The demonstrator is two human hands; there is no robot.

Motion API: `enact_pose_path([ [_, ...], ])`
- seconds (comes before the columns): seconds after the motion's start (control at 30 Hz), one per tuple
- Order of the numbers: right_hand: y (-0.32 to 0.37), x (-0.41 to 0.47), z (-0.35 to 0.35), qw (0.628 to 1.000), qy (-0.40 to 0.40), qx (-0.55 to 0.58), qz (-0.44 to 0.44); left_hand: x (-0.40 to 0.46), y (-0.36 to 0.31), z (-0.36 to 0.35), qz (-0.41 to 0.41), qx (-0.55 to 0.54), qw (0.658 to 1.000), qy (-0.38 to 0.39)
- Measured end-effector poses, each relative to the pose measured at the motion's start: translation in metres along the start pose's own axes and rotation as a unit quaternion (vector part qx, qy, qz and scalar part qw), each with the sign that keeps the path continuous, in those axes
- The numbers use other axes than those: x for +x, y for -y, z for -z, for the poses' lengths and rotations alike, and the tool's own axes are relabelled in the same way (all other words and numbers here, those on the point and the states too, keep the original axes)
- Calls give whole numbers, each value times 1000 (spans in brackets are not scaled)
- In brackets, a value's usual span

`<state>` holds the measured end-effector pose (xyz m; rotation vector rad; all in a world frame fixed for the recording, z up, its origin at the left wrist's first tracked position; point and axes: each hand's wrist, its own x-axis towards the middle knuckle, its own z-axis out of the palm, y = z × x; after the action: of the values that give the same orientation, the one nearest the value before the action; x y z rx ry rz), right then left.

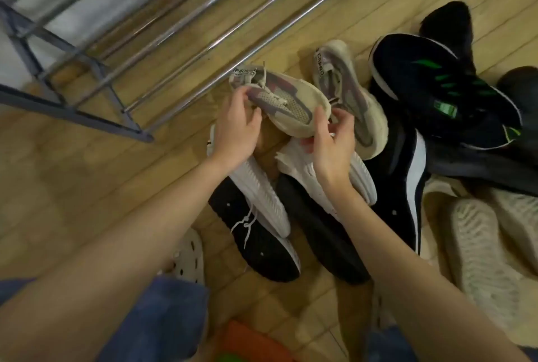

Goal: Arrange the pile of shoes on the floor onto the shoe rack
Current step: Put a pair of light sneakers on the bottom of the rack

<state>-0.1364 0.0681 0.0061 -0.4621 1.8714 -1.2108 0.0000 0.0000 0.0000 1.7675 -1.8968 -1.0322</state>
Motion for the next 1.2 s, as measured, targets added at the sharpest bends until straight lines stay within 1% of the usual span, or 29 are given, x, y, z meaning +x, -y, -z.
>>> enact_pose_path([
  [0.03, -1, 2, -1, 1000, -5, -4, -6, 1, 2, 1, 8, -16, 1000, -11],
  [0.13, -8, 11, -4, 997, 12, -63, 31, 3, 11, 6, 15, -37, 999, -23],
  [0.2, -6, 9, -6, 997, 7, -48, 53, 4, 14, 10, 33, -49, 998, -12],
  [0.27, 0, 2, -3, 996, -18, -21, 89, 7, 12, 17, 89, -93, 992, -9],
  [0.33, 9, -3, 5, 992, -62, 13, 109, 10, 9, 26, 166, -168, 972, -3],
  [0.4, 18, -5, 15, 988, -89, 44, 120, 13, 3, 37, 208, -207, 956, -5],
  [0.5, 30, -5, 32, 983, -110, 106, 103, 10, -7, 52, 198, -216, 956, 6],
  [0.57, 38, -7, 37, 981, -101, 137, 90, 2, -14, 59, 197, -251, 947, 43],
  [0.63, 44, -12, 39, 983, -92, 138, 73, -5, -16, 65, 216, -282, 931, 78],
  [0.7, 48, -14, 42, 989, -71, 130, 26, -11, -16, 73, 230, -284, 926, 94],
  [0.73, 50, -12, 43, 991, -44, 129, 1, -12, -16, 77, 239, -302, 918, 96],
  [0.8, 49, -1, 45, 990, 14, 139, -30, -14, -14, 83, 262, -368, 886, 102],
  [0.83, 48, 3, 47, 988, 31, 149, -38, -16, -12, 85, 270, -396, 871, 107],
  [0.87, 45, 6, 47, 987, 32, 156, -38, -19, -11, 86, 272, -415, 861, 111],
  [0.9, 41, 7, 48, 989, 14, 148, -24, -22, -10, 86, 271, -426, 856, 109],
  [0.93, 37, 7, 48, 993, -22, 113, 2, -24, -9, 84, 269, -437, 852, 102],
  [0.97, 31, 6, 50, 995, -77, 49, 39, -26, -6, 83, 268, -448, 847, 95],
  [1.0, 24, 5, 53, 987, -137, -23, 77, -28, -5, 80, 269, -464, 840, 86],
  [1.03, 18, 3, 55, 972, -191, -91, 105, -29, -4, 79, 272, -482, 830, 76],
  [1.07, 11, 2, 58, 955, -230, -144, 118, -30, -2, 77, 277, -500, 818, 63],
  [1.1, 4, 3, 60, 942, -251, -189, 116, -30, -1, 77, 282, -515, 808, 50],
  [1.13, -3, 3, 62, 934, -251, -235, 102, -29, -1, 76, 285, -526, 801, 39],
  [1.2, -14, 4, 65, 917, -209, -333, 71, -29, -2, 76, 291, -539, 790, 23],
])
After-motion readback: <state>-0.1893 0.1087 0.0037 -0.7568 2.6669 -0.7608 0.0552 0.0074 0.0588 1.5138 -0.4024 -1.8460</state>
